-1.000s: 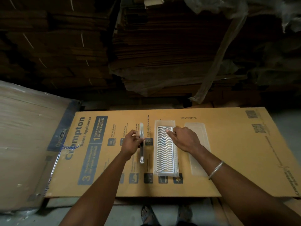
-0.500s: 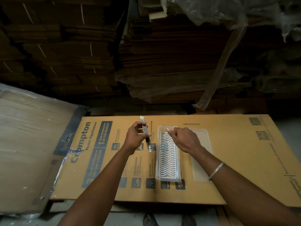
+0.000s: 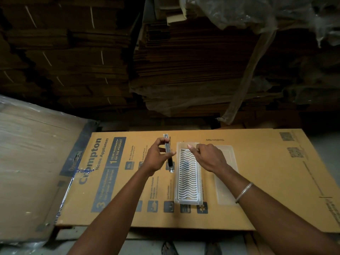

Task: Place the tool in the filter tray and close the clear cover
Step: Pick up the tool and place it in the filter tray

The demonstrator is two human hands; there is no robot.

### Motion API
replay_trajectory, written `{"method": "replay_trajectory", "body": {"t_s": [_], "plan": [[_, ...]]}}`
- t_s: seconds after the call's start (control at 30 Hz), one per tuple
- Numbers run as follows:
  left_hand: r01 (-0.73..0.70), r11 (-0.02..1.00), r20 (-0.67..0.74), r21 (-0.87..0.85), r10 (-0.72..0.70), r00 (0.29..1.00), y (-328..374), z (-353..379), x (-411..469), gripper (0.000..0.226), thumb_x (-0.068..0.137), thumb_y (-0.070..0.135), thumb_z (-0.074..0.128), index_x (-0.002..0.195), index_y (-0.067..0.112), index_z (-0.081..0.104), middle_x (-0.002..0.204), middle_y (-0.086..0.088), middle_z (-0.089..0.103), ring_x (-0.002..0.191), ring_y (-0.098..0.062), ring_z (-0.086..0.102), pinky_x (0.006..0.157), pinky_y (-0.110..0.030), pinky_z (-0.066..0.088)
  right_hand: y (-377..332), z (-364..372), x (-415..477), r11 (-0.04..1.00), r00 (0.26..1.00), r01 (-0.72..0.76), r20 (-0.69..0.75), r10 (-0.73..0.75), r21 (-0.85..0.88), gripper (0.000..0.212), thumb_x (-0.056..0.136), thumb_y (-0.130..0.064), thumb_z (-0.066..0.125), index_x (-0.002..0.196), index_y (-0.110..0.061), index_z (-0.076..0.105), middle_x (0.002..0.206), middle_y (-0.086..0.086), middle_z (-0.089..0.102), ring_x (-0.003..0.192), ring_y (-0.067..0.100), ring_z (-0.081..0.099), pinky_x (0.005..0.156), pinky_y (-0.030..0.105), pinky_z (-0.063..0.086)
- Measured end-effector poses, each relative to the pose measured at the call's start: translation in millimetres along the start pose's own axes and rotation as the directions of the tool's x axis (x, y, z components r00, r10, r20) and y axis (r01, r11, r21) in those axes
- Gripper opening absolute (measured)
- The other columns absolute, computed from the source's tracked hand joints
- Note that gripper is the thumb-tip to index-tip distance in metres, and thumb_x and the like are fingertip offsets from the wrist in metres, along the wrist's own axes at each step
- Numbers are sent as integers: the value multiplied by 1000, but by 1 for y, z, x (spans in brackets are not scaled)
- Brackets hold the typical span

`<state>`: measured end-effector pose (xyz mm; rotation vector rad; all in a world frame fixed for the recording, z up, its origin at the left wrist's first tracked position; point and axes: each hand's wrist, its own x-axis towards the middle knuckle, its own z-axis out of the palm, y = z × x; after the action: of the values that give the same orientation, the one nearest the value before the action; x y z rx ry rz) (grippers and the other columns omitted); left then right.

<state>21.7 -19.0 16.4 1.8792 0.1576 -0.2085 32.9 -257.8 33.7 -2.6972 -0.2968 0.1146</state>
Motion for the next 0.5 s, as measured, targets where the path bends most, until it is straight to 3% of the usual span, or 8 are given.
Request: {"method": "replay_trajectory", "body": {"t_s": [0.13, 0.3, 0.4, 0.5], "plan": [[-2, 998, -16, 57, 3, 1000, 5, 18, -1, 26, 102, 15, 60, 126, 25, 61, 130, 4, 64, 103, -19, 69, 92, -43, 61, 11, 3, 0, 1000, 1000, -23, 11, 23, 7, 58, 100, -69, 27, 78, -24, 57, 67, -3, 56, 63, 16, 54, 58, 32, 41], [46, 975, -45, 216, -37, 998, -4, 45, 7, 19, 94, 6, 68, 105, 21, 68, 111, 4, 72, 90, -22, 73, 85, -43, 61, 37, 8, -5, 995, 994, -93, 48, 94, -22, 55, 101, -65, 32, 82, -22, 61, 79, 2, 66, 74, 24, 61, 62, 34, 44], [30, 937, 26, 348, -41, 999, -12, 63, 15, 18, 85, 2, 73, 93, 17, 69, 101, -3, 76, 90, -23, 72, 83, -40, 60, 56, 13, -10, 986, 984, -148, 88, 154, -74, 57, 102, -62, 33, 90, -17, 66, 90, 9, 69, 81, 29, 60, 65, 35, 43], [25, 876, 122, 481, -95, 988, -23, 79, 22, 18, 81, -1, 73, 92, 14, 73, 98, -6, 77, 92, -23, 72, 83, -41, 59, 73, 18, -16, 974, 971, -201, 109, 212, -103, 58, 101, -64, 31, 83, -18, 62, 88, 9, 68, 81, 29, 63, 68, 36, 48]]}}
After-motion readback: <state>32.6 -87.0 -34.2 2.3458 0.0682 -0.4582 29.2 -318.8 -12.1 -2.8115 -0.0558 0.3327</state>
